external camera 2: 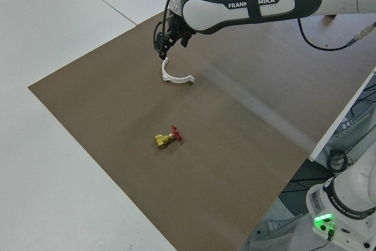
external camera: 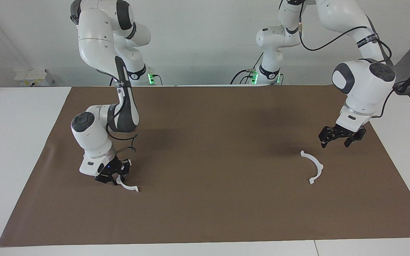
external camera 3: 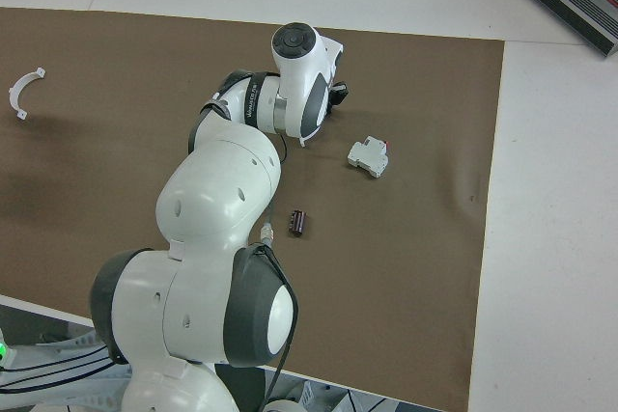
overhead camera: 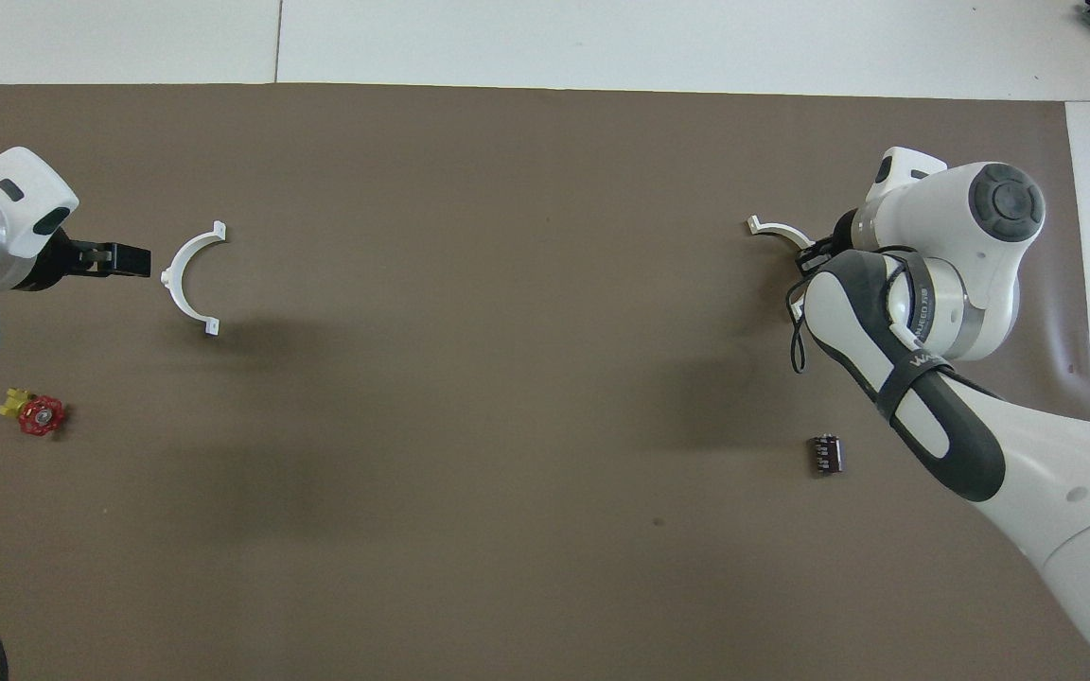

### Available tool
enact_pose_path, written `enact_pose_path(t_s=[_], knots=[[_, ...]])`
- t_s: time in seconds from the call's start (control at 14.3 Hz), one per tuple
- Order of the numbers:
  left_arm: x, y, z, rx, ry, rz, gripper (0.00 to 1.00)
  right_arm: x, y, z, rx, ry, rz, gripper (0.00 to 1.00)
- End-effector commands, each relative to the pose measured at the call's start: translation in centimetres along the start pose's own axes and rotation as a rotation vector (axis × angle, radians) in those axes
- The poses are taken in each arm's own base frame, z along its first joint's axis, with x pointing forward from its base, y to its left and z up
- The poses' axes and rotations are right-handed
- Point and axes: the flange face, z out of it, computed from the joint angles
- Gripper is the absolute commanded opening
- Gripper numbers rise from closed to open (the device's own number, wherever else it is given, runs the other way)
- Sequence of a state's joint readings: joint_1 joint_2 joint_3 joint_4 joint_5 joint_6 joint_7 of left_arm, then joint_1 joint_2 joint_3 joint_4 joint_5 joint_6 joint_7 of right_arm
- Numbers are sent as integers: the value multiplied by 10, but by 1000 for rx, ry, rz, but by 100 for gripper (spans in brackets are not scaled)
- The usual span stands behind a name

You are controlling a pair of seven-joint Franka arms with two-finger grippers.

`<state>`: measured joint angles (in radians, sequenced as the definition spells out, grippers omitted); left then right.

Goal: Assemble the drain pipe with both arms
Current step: 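Lift the clamp halves with both grippers and carry them toward the center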

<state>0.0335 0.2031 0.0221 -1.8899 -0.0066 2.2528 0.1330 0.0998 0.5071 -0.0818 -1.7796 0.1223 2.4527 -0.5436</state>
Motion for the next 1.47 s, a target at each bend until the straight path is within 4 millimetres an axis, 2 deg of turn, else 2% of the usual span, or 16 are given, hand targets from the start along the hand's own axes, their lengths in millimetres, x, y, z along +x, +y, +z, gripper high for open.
enact_pose_path(t_s=[0.0,0.14,0.28,0.49,0.56,0.63,0.77,0.84,0.91,1.12,1.26,1.4], knots=[[3,-3,30,-21,18,-5,95,0,-1,-7,15,20,28,0],[5,-2,52,-20,17,-5,92,8,-13,-25,40,-2,89,0],[7,0,78,-23,12,-4,92,24,-53,-52,51,-24,200,0],[6,-3,96,-56,16,-52,87,39,-112,-78,14,-59,361,0],[5,-1,102,-64,8,-59,87,41,-127,-79,-9,-72,388,0],[3,-2,107,-65,-1,-61,85,45,-151,-81,-19,-74,405,0],[-1,-2,111,-67,-14,-62,74,44,-180,-76,-19,-82,454,0],[-1,-2,111,-67,-11,-62,64,43,-197,-76,-16,-78,464,0],[0,-2,110,-66,-6,-62,61,45,-217,-73,-15,-71,477,0],[0,-3,111,-65,-5,-64,61,44,-249,-60,-33,-55,481,0],[-1,-3,112,-65,-8,-64,61,46,-287,-41,-29,-46,507,0],[-1,-3,112,-66,-11,-64,61,47,-298,-39,-36,-37,490,0]])
